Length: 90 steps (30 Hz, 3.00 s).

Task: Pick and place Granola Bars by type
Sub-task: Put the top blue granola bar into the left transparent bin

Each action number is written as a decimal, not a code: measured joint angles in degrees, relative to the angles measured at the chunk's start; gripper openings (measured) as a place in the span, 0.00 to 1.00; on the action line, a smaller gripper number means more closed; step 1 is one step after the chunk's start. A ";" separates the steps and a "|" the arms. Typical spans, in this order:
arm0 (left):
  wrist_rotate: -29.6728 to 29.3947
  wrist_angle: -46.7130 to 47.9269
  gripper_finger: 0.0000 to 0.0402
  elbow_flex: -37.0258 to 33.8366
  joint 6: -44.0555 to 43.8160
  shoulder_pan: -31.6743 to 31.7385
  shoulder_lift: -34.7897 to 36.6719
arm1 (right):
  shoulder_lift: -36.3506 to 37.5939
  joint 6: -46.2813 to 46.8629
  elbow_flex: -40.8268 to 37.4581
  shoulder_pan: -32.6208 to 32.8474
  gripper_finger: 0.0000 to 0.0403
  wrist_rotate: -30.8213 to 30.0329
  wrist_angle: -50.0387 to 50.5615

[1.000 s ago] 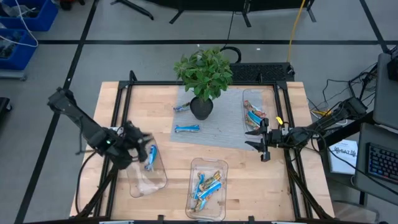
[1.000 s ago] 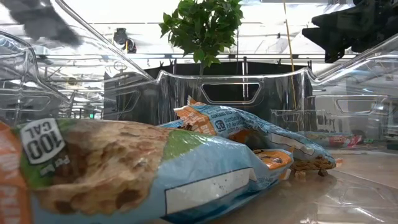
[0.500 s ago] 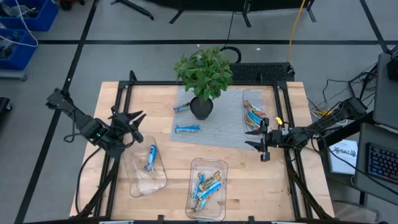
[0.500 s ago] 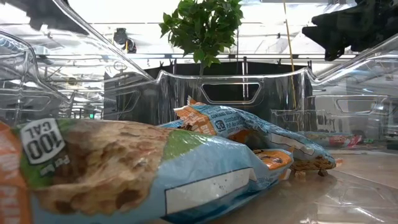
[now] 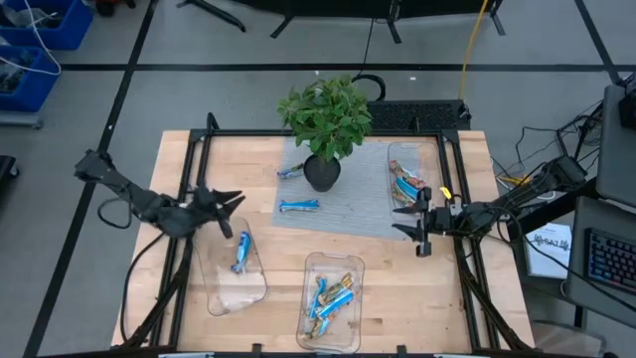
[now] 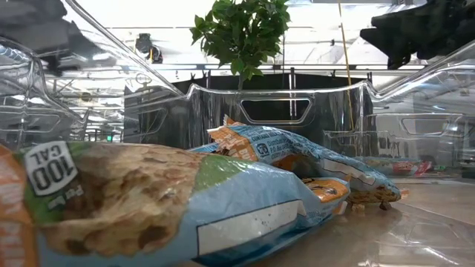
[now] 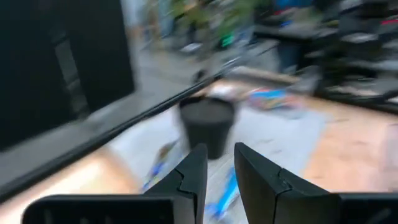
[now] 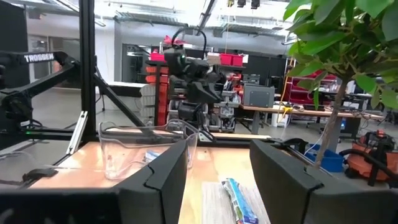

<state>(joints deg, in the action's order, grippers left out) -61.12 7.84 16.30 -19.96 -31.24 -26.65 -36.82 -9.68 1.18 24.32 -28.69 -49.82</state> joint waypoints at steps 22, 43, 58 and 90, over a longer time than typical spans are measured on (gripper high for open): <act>56.63 -25.55 0.14 -9.34 12.25 57.38 0.60 | 0.00 -1.50 -0.01 -1.49 0.41 0.05 -1.00; 65.62 2.13 0.39 20.35 17.34 66.88 -45.31 | -0.02 -2.16 0.00 -1.51 0.41 -2.93 -0.90; 58.04 1.07 0.47 27.47 16.62 60.45 -65.27 | -0.02 -1.09 0.00 -1.51 0.41 -2.81 -0.43; 53.07 5.63 0.06 28.17 14.20 57.55 -55.20 | 0.00 0.03 0.01 -1.47 0.41 -2.75 -0.02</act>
<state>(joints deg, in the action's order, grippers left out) -8.04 13.46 44.47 -5.76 26.31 -81.85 -36.82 -9.65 1.19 22.85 -31.44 -49.84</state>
